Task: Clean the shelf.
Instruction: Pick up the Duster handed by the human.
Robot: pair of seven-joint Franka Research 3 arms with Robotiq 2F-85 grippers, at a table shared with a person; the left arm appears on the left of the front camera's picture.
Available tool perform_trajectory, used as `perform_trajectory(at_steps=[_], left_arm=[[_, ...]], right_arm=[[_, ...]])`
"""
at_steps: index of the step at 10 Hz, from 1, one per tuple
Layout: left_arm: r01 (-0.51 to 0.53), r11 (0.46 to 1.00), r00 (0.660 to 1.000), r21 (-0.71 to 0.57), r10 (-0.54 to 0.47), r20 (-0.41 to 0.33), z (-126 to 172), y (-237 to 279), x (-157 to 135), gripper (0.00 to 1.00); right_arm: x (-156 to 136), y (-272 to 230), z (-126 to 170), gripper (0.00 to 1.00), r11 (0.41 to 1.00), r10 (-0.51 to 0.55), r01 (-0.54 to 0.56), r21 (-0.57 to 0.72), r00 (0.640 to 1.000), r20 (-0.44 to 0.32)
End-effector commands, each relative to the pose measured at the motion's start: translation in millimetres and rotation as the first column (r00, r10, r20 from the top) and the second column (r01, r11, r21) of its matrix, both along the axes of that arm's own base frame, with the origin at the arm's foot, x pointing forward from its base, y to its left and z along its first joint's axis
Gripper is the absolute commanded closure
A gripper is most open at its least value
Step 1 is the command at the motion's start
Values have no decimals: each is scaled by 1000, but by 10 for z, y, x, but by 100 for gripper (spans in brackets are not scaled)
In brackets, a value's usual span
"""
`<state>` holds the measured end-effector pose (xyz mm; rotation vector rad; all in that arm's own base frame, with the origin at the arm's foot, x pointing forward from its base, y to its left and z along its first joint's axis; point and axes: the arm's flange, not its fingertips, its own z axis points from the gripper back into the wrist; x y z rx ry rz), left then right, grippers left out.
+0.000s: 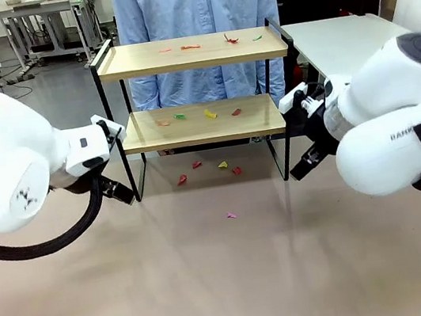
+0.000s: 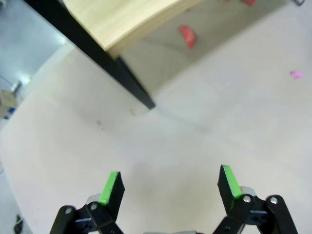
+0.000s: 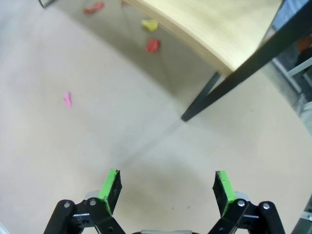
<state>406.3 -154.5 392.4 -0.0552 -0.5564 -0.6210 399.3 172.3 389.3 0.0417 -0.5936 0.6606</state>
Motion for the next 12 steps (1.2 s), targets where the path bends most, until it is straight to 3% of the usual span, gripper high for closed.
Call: perform_trajectory(at_steps=[1, 3, 4, 6, 8, 9, 10, 11, 12], left_arm=[[70, 994, 996, -84, -74, -53, 525, 309, 136, 0], [153, 978, 982, -143, -167, -90, 801, 565, 245, 0], [261, 951, 954, -166, -281, -105, 853, 688, 330, 0], [490, 851, 855, -190, -511, -84, 816, 1020, 634, 0], [629, 741, 762, -236, -647, 0, 652, 1287, 875, 0], [656, 713, 744, -246, -666, 53, 570, 1372, 942, 0], [644, 711, 753, -283, -654, 73, 525, 1408, 968, 0], [615, 759, 779, -214, -627, 19, 651, 1310, 719, 0], [615, 759, 779, -214, -627, 19, 651, 1310, 719, 0]], right_arm=[[132, -270, 517, 0, 993, 67, -65, 102, 998, -14], [325, -662, 844, 0, 982, 79, -75, 175, 997, -16], [431, -875, 924, 0, 975, 119, -114, 192, 993, -15], [725, -1320, 961, 0, 968, 202, -200, 149, 979, 2], [908, -1638, 872, 0, 934, 322, -324, 149, 946, 39], [959, -1744, 804, 0, 925, 334, -340, 169, 941, 64], [983, -1796, 732, 0, 919, 332, -340, 201, 940, 71], [763, -1663, 910, 0, 950, 280, -283, 133, 959, 39], [763, -1663, 910, 0, 950, 280, -283, 133, 959, 39]])
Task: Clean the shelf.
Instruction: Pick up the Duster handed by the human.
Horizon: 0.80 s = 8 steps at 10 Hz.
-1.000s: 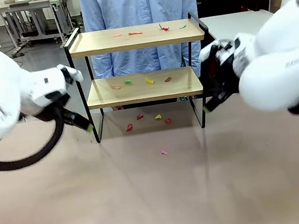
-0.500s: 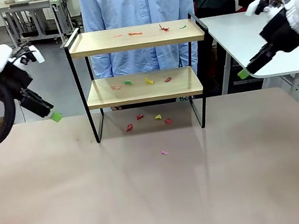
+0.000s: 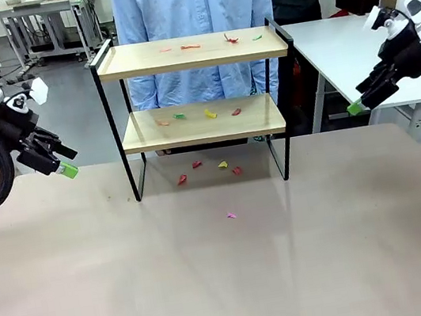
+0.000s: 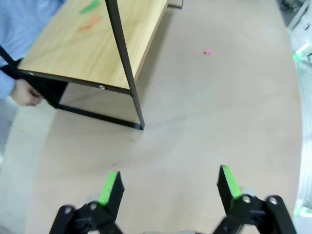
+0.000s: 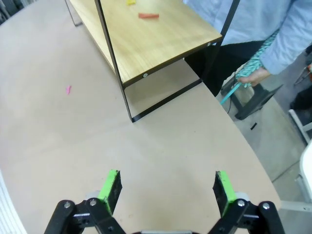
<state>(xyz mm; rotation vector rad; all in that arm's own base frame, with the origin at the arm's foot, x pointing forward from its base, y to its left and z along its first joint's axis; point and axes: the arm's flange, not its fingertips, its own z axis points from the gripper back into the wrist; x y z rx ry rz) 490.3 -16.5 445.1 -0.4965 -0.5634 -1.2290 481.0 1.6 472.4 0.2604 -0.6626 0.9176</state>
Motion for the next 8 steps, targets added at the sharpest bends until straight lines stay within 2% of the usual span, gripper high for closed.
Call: perform_trajectory(at_steps=[1, 4, 6, 8], left_arm=[[-22, 1000, 1000, 22, 22, -8, 123, -70, -121, 0], [-12, 1000, 1000, 11, 12, 2, 102, -67, -47, 0], [-14, 995, 997, -104, 7, -71, -65, 223, 490, 0], [47, 959, 995, -281, -69, -67, -288, 485, 879, 0]], right_arm=[[-53, 43, 79, 0, 1000, -21, 21, -2, 1000, -5], [-20, 40, 52, 0, 1000, -4, 4, -25, 1000, 6], [549, -395, 27, 0, 991, 50, -50, 125, 999, 0], [1054, -709, -230, 0, 939, 190, -187, 288, 982, 16]])
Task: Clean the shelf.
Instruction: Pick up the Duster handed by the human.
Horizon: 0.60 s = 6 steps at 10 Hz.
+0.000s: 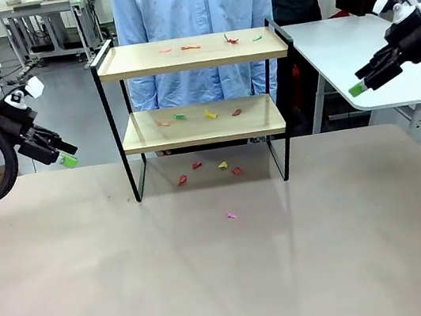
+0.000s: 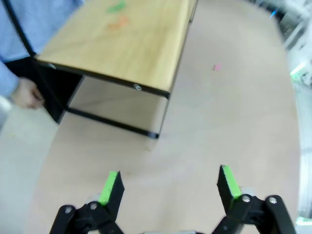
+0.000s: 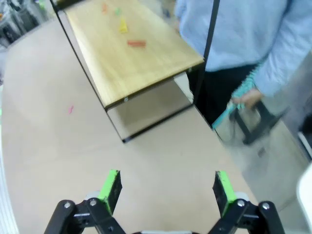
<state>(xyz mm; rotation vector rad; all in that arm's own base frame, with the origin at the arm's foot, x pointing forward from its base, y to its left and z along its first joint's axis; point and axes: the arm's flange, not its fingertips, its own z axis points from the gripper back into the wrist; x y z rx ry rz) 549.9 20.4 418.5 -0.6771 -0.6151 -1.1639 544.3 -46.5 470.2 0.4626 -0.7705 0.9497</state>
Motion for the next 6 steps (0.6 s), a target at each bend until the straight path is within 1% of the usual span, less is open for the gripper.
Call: perform_trajectory(at_steps=[1, 3, 5, 6], left_arm=[[112, 968, 993, -223, -114, 3, -147, 224, 441, 0], [131, 922, 991, -363, -117, 59, -419, 412, 707, 0], [166, 869, 985, -467, -126, 116, -582, 513, 784, 0], [181, 849, 981, -496, -124, 146, -644, 529, 806, 0]], right_arm=[[571, -342, -365, 0, 977, 160, -160, 139, 987, 9], [789, -533, -687, 0, 951, 232, -246, 189, 968, 93], [870, -660, -930, 0, 922, 266, -288, 257, 957, 116], [887, -717, -1017, 0, 911, 269, -295, 289, 955, 125]])
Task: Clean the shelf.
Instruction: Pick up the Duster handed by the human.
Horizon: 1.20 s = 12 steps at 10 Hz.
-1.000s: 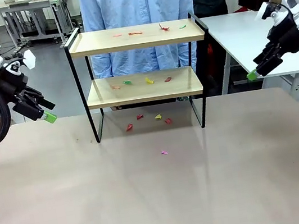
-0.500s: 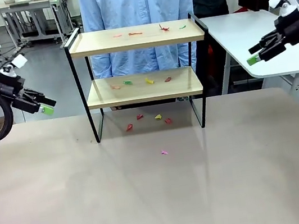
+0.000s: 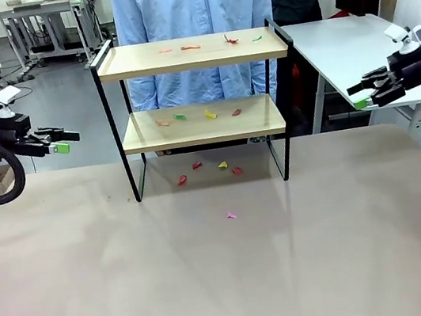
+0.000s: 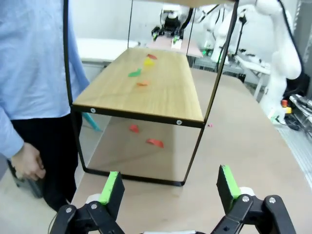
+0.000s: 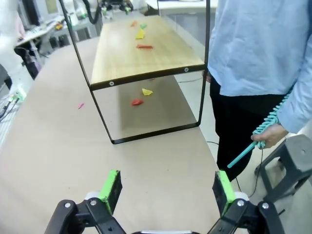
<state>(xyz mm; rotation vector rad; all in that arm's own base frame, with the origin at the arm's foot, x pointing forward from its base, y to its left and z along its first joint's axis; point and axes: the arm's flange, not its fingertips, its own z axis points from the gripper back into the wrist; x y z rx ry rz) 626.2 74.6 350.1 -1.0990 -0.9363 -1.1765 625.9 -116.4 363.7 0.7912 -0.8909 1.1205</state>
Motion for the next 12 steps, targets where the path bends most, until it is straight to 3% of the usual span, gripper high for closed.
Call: perform_trajectory(at_steps=[1, 4, 12], left_arm=[[29, 995, 997, -94, -23, 70, -16, -10, 91, 0], [32, 989, 985, -141, -8, 172, -32, 83, 101, 0], [-43, 981, 970, -187, 86, 229, -88, 389, 24, 0]], right_arm=[[85, -79, -13, 0, 996, 33, -37, 81, 998, 50], [113, -169, -91, 0, 988, 39, -53, 146, 994, 102], [155, -314, -171, 0, 978, -4, -18, 208, 995, 104]])
